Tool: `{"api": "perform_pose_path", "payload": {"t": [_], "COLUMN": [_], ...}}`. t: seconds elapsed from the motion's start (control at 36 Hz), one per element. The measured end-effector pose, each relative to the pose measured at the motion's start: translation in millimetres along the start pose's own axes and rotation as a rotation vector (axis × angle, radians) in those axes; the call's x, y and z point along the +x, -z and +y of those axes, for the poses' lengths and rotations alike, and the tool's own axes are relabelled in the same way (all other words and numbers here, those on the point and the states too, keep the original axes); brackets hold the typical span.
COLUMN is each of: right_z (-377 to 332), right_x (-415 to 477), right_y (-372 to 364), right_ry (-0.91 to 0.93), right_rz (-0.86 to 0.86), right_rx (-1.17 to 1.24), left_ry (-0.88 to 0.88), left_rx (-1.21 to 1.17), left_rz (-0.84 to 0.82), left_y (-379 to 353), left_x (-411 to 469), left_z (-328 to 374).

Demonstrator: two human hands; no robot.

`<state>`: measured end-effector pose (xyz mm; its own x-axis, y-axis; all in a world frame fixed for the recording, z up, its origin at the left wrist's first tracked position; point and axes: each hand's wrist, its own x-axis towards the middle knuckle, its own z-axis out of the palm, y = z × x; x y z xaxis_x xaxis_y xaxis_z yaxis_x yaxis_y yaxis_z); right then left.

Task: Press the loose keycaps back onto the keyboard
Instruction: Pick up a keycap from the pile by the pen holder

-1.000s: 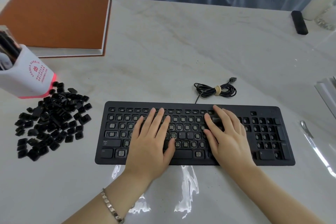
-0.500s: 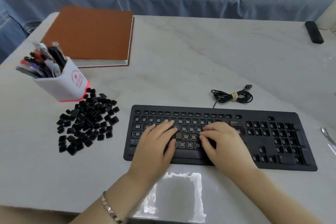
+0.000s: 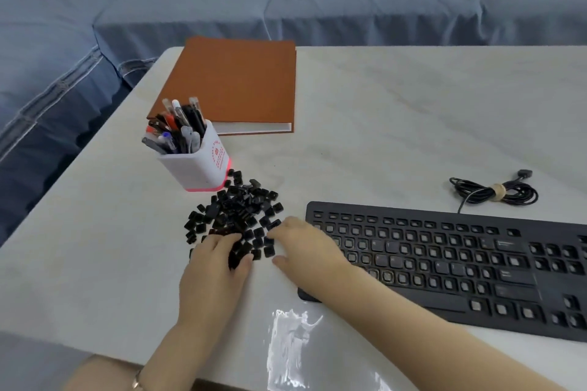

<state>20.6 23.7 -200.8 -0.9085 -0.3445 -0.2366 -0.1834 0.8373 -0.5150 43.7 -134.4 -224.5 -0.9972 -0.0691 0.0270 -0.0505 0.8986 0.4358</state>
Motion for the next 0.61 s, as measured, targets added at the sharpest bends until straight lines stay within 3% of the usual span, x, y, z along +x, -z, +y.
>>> {"api": "perform_pose_path", "payload": {"t": [0.14, 0.36, 0.53, 0.61], "right_z": [-10.9, -15.3, -14.0, -14.5], "right_x": [15.1, 22.6, 13.2, 12.0], "right_y": [-12.3, -9.1, -10.8, -7.3], "right_ry": [0.059, 0.042, 0.001, -0.020], "right_rz": [-0.036, -0.035, -0.025, -0.046], "right_rx": [-0.172, -0.228, -0.278, -0.290], "left_ry": [-0.065, -0.129, -0.309, -0.312], "left_rx": [-0.057, -0.136, -0.049, -0.034], "left_rz": [-0.043, -0.081, -0.019, 0.017], "left_y": [-3.3, -10.1, -17.5, -19.1], "left_x": [3.6, 9.0, 8.3, 7.7], "left_z": [-2.6, -10.8, -6.8, -4.7]}}
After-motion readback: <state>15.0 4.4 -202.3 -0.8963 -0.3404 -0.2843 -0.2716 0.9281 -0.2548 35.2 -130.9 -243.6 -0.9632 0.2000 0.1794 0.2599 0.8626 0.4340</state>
